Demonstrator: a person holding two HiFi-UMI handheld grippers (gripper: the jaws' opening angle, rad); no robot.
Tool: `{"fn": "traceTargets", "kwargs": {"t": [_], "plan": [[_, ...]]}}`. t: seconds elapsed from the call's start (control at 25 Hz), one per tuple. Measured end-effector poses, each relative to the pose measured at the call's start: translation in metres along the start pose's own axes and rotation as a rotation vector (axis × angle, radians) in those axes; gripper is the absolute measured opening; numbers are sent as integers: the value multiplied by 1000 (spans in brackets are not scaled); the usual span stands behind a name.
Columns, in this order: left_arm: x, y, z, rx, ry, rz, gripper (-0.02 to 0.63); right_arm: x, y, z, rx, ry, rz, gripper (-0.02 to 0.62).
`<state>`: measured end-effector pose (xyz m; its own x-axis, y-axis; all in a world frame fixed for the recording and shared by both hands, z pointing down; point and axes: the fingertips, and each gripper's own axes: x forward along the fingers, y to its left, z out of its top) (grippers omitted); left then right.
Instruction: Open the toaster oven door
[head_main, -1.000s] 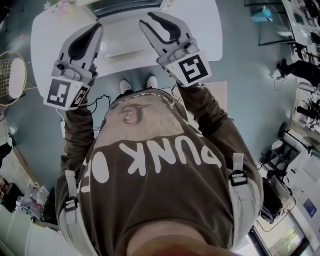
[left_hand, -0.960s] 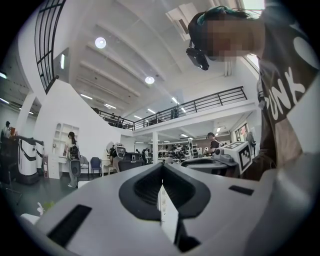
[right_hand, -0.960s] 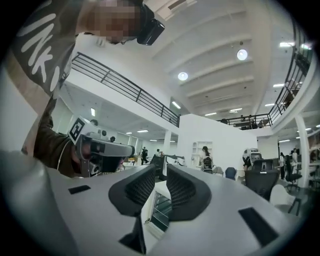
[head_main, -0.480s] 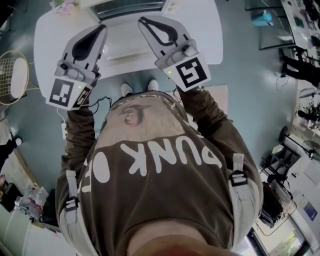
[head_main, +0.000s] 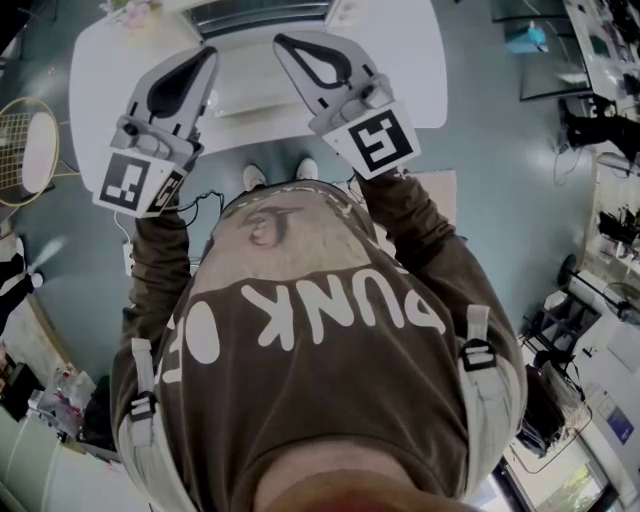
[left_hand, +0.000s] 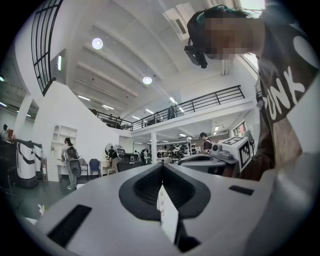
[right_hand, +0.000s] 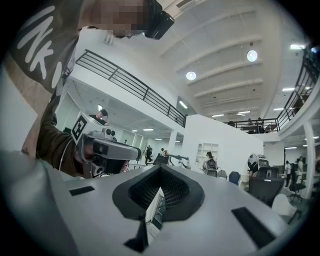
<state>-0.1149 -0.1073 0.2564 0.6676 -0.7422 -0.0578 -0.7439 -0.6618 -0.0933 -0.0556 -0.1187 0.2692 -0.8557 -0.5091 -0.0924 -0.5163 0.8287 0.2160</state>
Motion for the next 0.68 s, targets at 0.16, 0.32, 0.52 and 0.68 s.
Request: {"fn": "traceTargets", "kwargs": {"t": [0.16,0.32,0.52,0.68], "plan": [[-1,-2,3,1,3,0,5,0,0,2,-1,2,2,8],[-1,-3,4,1,-1,-2,5,0,0,2,-1,3,4,8],[-1,-4,2,-1,2,-2,5,1,1,0,5,13,8,8],[-1,-4,2,0,2,-2,5,1,0,0,6,9,8,8]]}}
